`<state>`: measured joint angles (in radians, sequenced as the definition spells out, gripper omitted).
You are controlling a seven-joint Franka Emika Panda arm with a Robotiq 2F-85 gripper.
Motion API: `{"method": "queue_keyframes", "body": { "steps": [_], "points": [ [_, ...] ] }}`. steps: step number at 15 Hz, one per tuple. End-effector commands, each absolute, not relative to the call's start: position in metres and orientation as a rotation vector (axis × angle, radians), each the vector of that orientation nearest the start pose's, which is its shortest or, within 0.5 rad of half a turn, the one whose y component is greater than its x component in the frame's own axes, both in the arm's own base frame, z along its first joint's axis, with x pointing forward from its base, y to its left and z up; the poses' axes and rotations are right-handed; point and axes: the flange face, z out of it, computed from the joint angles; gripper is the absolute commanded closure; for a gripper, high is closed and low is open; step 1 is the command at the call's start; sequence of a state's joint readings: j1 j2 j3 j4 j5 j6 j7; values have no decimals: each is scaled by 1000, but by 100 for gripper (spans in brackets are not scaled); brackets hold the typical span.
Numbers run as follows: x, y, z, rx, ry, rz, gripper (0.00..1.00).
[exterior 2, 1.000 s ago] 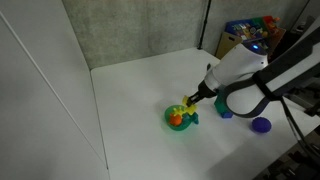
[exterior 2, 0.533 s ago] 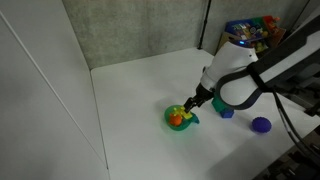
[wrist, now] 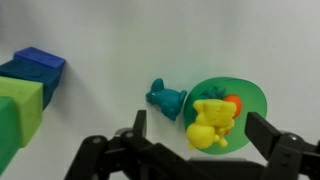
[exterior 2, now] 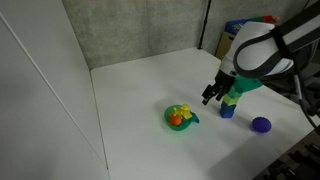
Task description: Put the yellow toy in the green bowl
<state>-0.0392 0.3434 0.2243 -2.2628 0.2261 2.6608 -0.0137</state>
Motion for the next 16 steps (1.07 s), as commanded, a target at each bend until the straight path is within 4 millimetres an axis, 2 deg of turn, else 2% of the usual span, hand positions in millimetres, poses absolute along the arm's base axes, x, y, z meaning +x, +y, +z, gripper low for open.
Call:
{"method": "queue_keyframes", "body": {
  "steps": [1,7,10,13,15,16],
  "points": [
    [513,57,271,-2971,90,-24,0],
    [479,-5,355,-3040,165,120,0],
    [462,-25,392,-3106,170,193,0],
    [451,-34,411,-3141,170,231,0],
    [445,-33,407,-3136,144,276,0],
    [452,-32,407,-3127,135,237,0]
  ]
}}
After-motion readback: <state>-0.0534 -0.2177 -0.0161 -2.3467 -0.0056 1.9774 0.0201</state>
